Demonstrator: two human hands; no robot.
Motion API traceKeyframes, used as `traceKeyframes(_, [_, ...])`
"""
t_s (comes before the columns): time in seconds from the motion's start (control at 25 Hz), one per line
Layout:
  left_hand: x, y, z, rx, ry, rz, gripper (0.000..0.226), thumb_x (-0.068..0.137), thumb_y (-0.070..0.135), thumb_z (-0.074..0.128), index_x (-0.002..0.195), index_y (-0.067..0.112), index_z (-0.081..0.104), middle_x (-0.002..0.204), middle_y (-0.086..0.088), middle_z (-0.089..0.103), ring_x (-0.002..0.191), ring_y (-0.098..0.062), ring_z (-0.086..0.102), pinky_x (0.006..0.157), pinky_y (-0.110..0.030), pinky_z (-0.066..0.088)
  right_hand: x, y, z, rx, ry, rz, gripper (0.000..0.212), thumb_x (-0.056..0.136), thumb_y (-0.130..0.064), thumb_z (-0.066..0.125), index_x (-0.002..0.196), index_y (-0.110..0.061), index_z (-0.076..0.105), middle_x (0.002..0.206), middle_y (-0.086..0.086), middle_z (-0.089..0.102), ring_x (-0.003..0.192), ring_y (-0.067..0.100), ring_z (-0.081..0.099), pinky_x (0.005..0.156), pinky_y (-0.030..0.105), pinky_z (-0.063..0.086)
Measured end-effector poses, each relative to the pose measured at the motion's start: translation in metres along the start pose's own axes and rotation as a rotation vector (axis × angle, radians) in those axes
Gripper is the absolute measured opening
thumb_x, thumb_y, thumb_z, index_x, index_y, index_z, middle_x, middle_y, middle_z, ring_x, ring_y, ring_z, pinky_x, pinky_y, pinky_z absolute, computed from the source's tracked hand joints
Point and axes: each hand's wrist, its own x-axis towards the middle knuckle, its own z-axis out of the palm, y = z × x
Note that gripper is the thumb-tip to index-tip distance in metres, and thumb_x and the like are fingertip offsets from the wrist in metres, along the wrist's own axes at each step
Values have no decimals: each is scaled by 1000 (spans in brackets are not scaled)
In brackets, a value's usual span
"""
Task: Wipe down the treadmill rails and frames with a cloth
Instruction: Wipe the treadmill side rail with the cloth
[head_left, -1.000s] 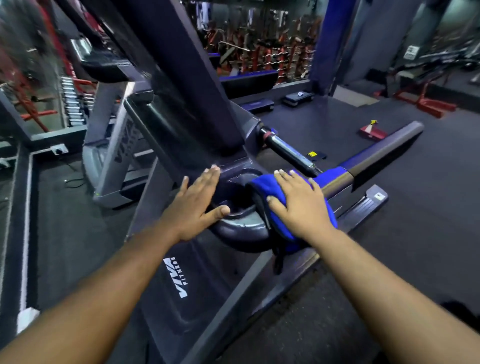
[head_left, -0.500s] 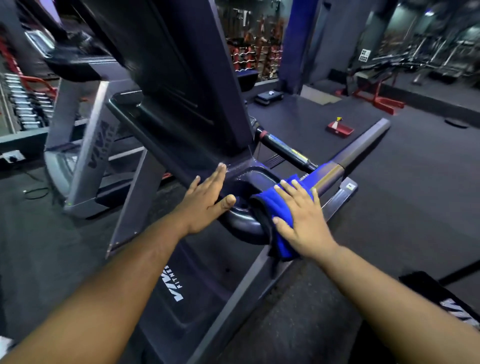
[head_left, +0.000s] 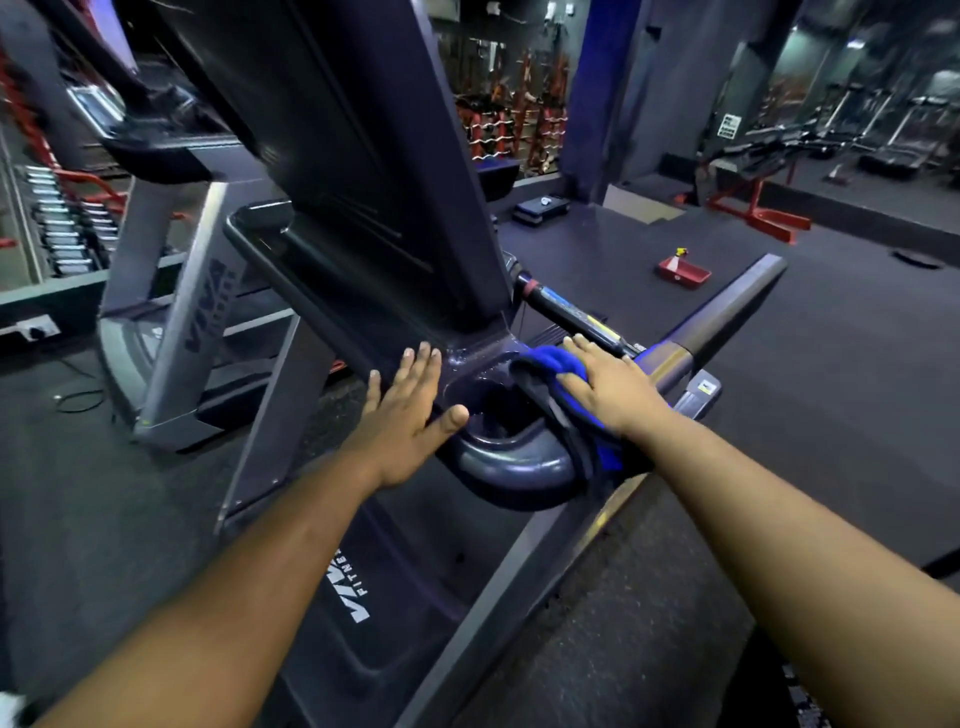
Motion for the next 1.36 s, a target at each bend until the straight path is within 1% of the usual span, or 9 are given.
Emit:
traceKeyframes(0.16, [3,-3,1,-141,54,-14,124,59,99,-7,156,21,-10,162,11,-18,147,-2,-21,120,-44,-17,40,-82,7,5,-25,321,78,98,-59,32,152,-4,23,159,18,28,144,35,31,113,52,26])
traceKeyframes(0.28, [4,-6,1,-271,79,5,123,59,100,-5,154,22,-11,161,11,-15,148,-3,-17,120,-42,-17,23,-119,14,-49,-119,40,92,99,-62,30,154,3,-5,163,24,-8,151,37,-8,122,51,0])
traceKeyframes(0.4, [-1,-5,-3,-403,73,11,121,59,101,-1,153,26,-13,161,13,-17,143,10,-20,121,-37,-18,8,-92,5,-42,-141,-303,76,102,-50,35,157,-7,4,165,17,-6,153,28,-6,123,49,0])
traceKeyframes(0.52, [-6,-1,-10,-469,38,-8,126,54,102,0,155,27,-14,156,19,-18,127,29,-25,117,-30,-21,27,-54,0,-97,-20,3,69,101,-45,38,157,-11,15,165,17,8,152,30,12,120,55,10])
traceKeyframes(0.6, [-4,-3,-9,-444,38,-2,122,58,101,-1,155,28,-14,161,14,-17,139,15,-22,121,-37,-19,32,-68,0,-79,-45,177,75,100,-48,37,155,-4,13,163,23,10,149,36,17,120,53,17])
traceKeyframes(0.84, [-2,-8,-14,-421,11,10,125,57,101,-2,156,26,-9,162,16,-10,139,19,-17,120,-30,-18,-11,-109,9,186,-113,-358,64,102,-28,45,156,-8,18,165,11,9,153,21,5,123,32,10])
traceKeyframes(0.96, [-6,-7,-20,-541,5,-30,125,51,102,-2,156,33,-6,149,33,-8,121,37,-18,106,-4,-20,5,-115,6,215,-83,-398,56,99,-12,44,153,-12,31,163,6,22,151,24,16,122,41,22])
traceKeyframes(1.12, [-8,-7,-22,-697,-44,-146,118,49,104,1,153,48,-1,161,22,-8,145,-5,-21,116,-28,-12,-22,-114,14,207,-83,-594,56,101,-26,48,153,-11,33,161,2,28,151,18,19,123,35,18])
traceKeyframes(1.36, [2,-8,-11,-232,-5,-4,122,60,99,-8,157,26,-7,164,13,-11,146,2,-20,121,-41,-15,-13,-87,2,-99,-100,-246,48,102,-53,29,141,-36,50,163,-6,23,152,15,13,120,60,3])
